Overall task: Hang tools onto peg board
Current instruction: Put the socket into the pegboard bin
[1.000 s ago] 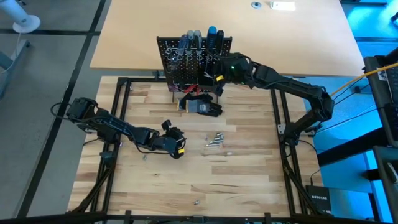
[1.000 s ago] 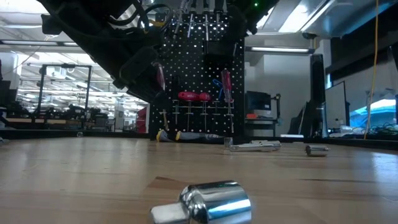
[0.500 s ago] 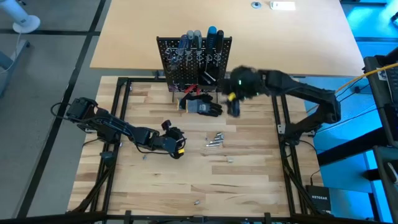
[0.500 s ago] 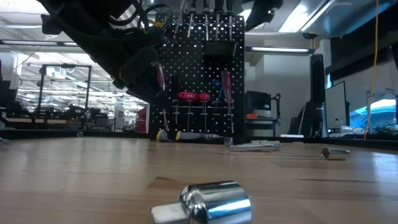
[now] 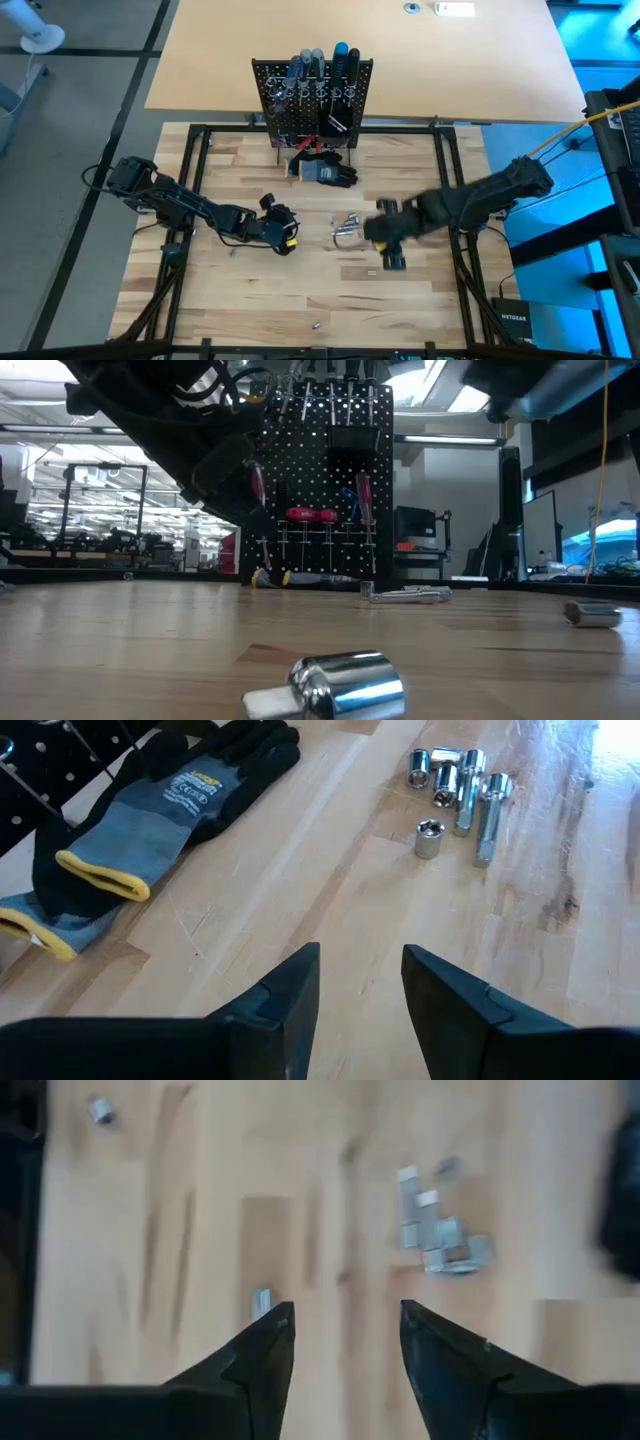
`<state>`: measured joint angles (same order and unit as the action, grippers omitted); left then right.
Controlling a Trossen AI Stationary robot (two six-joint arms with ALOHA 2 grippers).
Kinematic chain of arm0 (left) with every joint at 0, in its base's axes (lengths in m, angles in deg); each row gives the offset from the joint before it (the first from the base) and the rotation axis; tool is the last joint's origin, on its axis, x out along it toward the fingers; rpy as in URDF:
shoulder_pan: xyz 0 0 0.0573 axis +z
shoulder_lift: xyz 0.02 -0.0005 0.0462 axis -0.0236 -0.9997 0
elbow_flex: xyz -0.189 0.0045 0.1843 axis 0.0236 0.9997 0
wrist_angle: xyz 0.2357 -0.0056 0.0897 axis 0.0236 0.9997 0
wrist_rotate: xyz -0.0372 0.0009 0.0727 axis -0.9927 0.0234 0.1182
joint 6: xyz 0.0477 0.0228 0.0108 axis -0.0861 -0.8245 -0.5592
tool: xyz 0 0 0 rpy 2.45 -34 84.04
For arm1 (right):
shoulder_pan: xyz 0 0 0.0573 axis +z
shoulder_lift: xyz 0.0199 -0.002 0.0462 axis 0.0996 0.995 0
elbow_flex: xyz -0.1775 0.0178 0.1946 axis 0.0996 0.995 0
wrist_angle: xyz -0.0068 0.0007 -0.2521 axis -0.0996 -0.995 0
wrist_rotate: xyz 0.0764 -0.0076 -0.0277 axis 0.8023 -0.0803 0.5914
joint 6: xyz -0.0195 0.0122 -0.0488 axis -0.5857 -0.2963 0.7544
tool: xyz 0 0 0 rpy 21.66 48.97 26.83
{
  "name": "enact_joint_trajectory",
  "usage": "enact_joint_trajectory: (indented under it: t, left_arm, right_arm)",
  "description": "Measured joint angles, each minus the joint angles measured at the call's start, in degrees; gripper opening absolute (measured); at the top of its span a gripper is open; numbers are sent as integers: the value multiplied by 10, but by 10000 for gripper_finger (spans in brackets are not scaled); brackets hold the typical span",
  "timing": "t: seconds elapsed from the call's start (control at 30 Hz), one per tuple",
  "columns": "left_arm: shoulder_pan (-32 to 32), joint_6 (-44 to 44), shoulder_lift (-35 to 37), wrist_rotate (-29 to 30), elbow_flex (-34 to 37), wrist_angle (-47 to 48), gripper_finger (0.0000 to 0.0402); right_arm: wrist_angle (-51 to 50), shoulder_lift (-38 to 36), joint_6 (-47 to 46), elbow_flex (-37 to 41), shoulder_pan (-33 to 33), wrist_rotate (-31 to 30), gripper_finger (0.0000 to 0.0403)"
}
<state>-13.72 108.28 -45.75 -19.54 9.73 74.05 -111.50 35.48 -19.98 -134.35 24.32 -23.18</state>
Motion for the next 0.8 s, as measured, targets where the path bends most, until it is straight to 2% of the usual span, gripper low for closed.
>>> enact_joint_trajectory:
  t: [0.13, 0.33, 0.6, 0.8]
  left_arm:
    - [-3, -2, 0, 0, 0, -2, 134]
    - [-7, 16, 0, 0, 0, 0, 134]
    - [-28, 28, 0, 0, 0, -2, 134]
    - [-36, 68, 0, 0, 0, -6, 134]
  right_arm:
    - [75, 2, -61, 67, 84, 0, 181]
    - [211, 43, -80, 140, 173, -9, 181]
    - [266, 144, -101, 143, 198, -9, 181]
    - [312, 205, -138, 143, 198, 30, 181]
